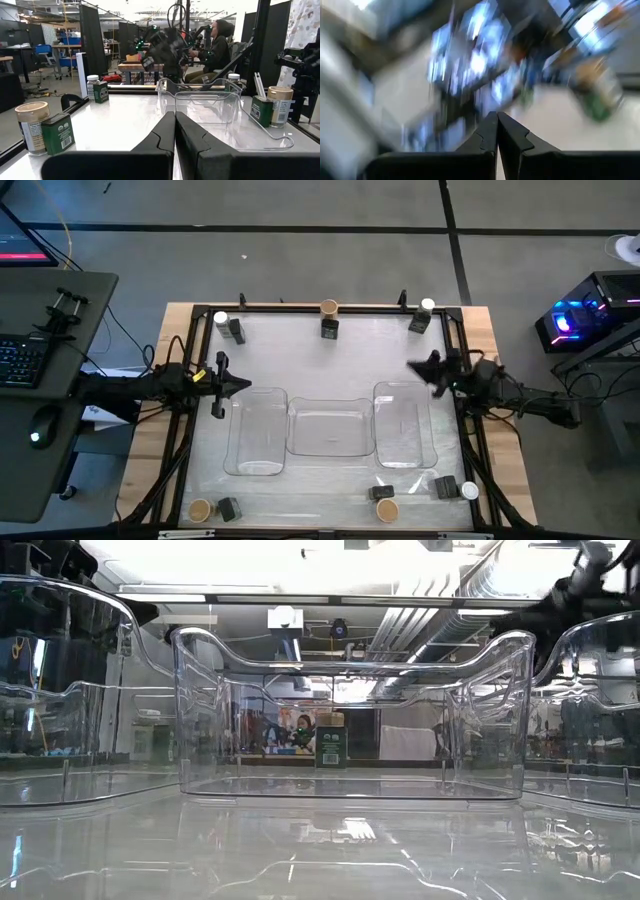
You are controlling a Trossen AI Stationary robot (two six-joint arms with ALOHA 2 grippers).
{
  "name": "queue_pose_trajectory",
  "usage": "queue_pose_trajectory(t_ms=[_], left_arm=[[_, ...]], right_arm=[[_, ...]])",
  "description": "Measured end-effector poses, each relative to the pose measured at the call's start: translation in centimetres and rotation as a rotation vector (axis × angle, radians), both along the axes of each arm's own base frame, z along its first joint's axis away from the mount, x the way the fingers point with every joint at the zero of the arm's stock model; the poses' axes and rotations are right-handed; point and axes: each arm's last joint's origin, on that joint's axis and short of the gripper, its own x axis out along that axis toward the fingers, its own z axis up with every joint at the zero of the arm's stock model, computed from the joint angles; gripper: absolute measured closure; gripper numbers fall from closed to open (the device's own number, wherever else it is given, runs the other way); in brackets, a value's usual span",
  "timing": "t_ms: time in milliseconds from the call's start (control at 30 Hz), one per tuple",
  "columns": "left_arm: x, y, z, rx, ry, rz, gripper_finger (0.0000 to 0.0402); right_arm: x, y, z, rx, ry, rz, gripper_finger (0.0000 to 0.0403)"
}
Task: Sort spices by type
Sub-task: Put the black seasoning can into the right transparent bin
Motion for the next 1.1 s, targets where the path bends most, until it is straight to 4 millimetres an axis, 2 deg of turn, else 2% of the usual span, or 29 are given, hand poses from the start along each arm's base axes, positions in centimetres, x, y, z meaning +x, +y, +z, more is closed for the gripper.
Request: queue_pose_trajectory(t_ms=[67,167,267,367,433,567,633,733,867,1000,1100], left_arm=[[0.0,0.0,0.0,0.0,0.0,0.0,0.0402],[0.0,0.0,0.0,0.0,0.0,0.0,0.0402],[0.0,0.0,0.0,0.0,0.0,0.0,0.0402],[0.0,0.0,0.0,0.0,0.001,0.0,0.0401],[0.0,0.0,0.0,0.0,0.0,-0.001,0.0401],[0.0,0.0,0.0,0.0,0.0,0.0,0.0402],[0.0,0.0,0.0,0.0,0.0,0.0,0.0402],[0.0,0.0,0.0,0.0,0.0,-0.001,0.0401],[0.0,0.0,0.0,0.0,0.0,0.0,0.0402],[0.0,0.0,0.0,0.0,0.0,-0.001,0.0401],[0.0,0.0,0.0,0.0,-0.001,0.0,0.0401]], right_arm=[[-0.5,-0.5,1.0,0.119,-0.164,-0.164,0.0402],[-1.4,-0.8,2.2,0.246,-0.389,-0.283,0.0402],[-2.0,-0.6,3.6,0.196,-0.491,-0.274,0.0402],[-2.2,-0.4,6.5,0.1,-0.468,-0.227,0.0402],[-1.8,-0.4,8.6,0.04,-0.324,-0.256,0.0402],[0.2,-1.4,11.7,0.0,0.228,-0.372,0.0402],[1.5,-2.5,12.8,0.024,0.514,-0.43,0.0399],[3.8,-5.1,13.3,0.09,0.899,-0.497,0.0391],[6.7,-9.9,11.8,0.189,1.293,-0.567,0.04],[7.9,-14.7,8.8,0.365,1.472,-0.644,0.0402],[7.8,-16.7,6.5,0.511,1.485,-0.65,0.0402]])
